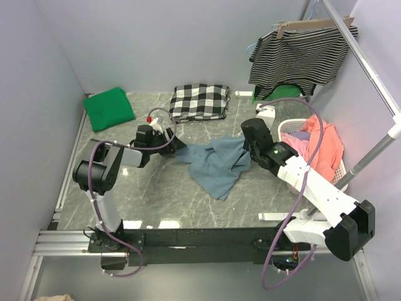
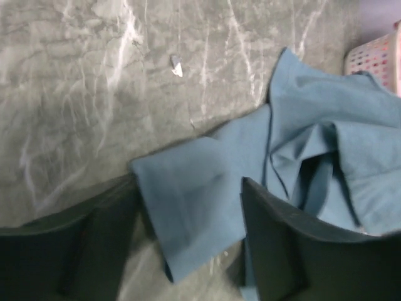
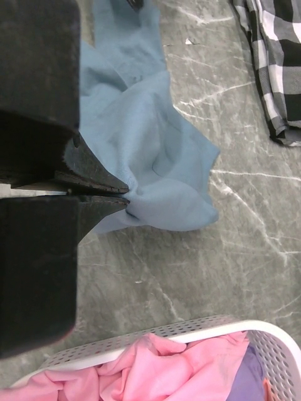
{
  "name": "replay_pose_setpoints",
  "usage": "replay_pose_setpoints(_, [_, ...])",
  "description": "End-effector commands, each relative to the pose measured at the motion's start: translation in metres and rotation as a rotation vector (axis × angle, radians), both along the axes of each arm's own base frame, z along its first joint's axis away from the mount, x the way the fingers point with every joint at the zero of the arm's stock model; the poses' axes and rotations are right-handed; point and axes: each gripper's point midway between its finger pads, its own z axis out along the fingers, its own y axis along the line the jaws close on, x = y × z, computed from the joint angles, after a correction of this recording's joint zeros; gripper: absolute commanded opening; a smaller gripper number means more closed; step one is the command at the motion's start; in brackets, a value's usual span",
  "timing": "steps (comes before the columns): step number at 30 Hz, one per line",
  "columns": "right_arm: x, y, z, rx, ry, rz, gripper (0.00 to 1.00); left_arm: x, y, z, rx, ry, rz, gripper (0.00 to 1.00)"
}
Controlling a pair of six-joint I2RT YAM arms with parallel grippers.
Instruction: Fold and stack the t-shirts
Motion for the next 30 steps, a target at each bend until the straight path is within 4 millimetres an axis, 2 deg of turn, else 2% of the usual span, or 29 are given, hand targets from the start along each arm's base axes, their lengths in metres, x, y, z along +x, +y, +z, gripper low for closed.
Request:
replay_pose_setpoints(1, [0.005,0.001,0.009,0.027,-0.04,-0.003,0.01,0.008,-0.008,-0.015,0.024,0.014,0.01,0.56])
replay_pose_setpoints(3, [0.004,0.001,0.011,0.032,-0.046,0.001,0.01,0.007,-0.009,-0.021,0.033,0.034,0.005,0.4])
replay_pose_setpoints(4, [0.003,0.0,0.013,0.033,-0.048,0.001,0.01,0.008,-0.009,-0.021,0.036,0.04,0.01,0.12])
replay_pose_setpoints(5, [0.003,0.0,0.014,0.034,-0.051,0.005,0.01,0.01,-0.007,-0.015,0.041,0.031,0.014,0.01])
replay_pose_setpoints(6, [0.002,0.0,0.014,0.033,-0.053,0.005,0.01,0.007,-0.005,-0.016,0.061,0.052,0.015,0.01])
replay_pose_setpoints(7, [0.001,-0.001,0.017,0.035,-0.06,0.01,0.01,0.01,-0.002,-0.008,0.077,0.031,0.018,0.01])
replay_pose_setpoints(8, [-0.001,0.0,0.016,0.035,-0.056,0.022,0.0,0.011,-0.001,0.016,0.079,-0.013,0.023,0.01])
replay_pose_setpoints(10, [-0.005,-0.001,0.022,0.044,-0.069,0.035,0.0,0.008,0.014,0.033,0.129,-0.02,0.063,0.01])
replay_pose_setpoints(11, [-0.008,-0.002,0.022,0.044,-0.068,0.038,0.0,0.008,0.02,0.07,0.123,-0.091,0.087,0.01])
replay_pose_setpoints(13, [-0.014,-0.005,0.032,0.065,-0.098,0.046,0.0,0.002,0.041,0.096,0.172,-0.118,0.145,0.01])
replay_pose_setpoints(14, [-0.018,-0.007,0.034,0.072,-0.1,0.049,0.0,-0.004,0.05,0.136,0.159,-0.202,0.176,0.01])
replay_pose_setpoints(16, [-0.026,-0.009,0.046,0.104,-0.135,0.058,0.0,-0.014,0.075,0.162,0.189,-0.229,0.244,0.01])
replay_pose_setpoints(17, [-0.029,-0.009,0.05,0.118,-0.144,0.066,0.0,-0.026,0.084,0.192,0.177,-0.29,0.269,0.01])
replay_pose_setpoints(18, [-0.032,-0.01,0.051,0.125,-0.147,0.074,0.01,-0.031,0.09,0.208,0.174,-0.32,0.288,0.01])
replay_pose_setpoints(19, [-0.037,-0.007,0.059,0.154,-0.166,0.099,0.01,-0.039,0.103,0.21,0.199,-0.304,0.307,0.01])
replay_pose_setpoints(20, [-0.04,-0.006,0.062,0.168,-0.171,0.112,0.01,-0.048,0.111,0.228,0.202,-0.336,0.334,0.01])
replay_pose_setpoints(22, [-0.047,-0.004,0.065,0.196,-0.171,0.135,0.01,-0.055,0.128,0.248,0.241,-0.364,0.395,0.01])
replay_pose_setpoints(23, [-0.049,-0.005,0.065,0.2,-0.169,0.135,0.01,-0.066,0.135,0.251,0.26,-0.343,0.415,0.03])
replay_pose_setpoints(24, [-0.051,-0.006,0.064,0.201,-0.166,0.131,0.01,-0.07,0.14,0.267,0.264,-0.36,0.437,0.03])
replay_pose_setpoints(26, [-0.052,-0.013,0.066,0.201,-0.188,0.107,0.0,-0.081,0.155,0.275,0.304,-0.35,0.492,0.02])
replay_pose_setpoints(27, [-0.052,-0.015,0.068,0.2,-0.198,0.096,0.0,-0.086,0.159,0.293,0.301,-0.376,0.512,0.02])
replay_pose_setpoints(30, [-0.051,-0.031,0.076,0.165,-0.229,0.024,0.03,-0.101,0.178,0.323,0.32,-0.428,0.599,0.06])
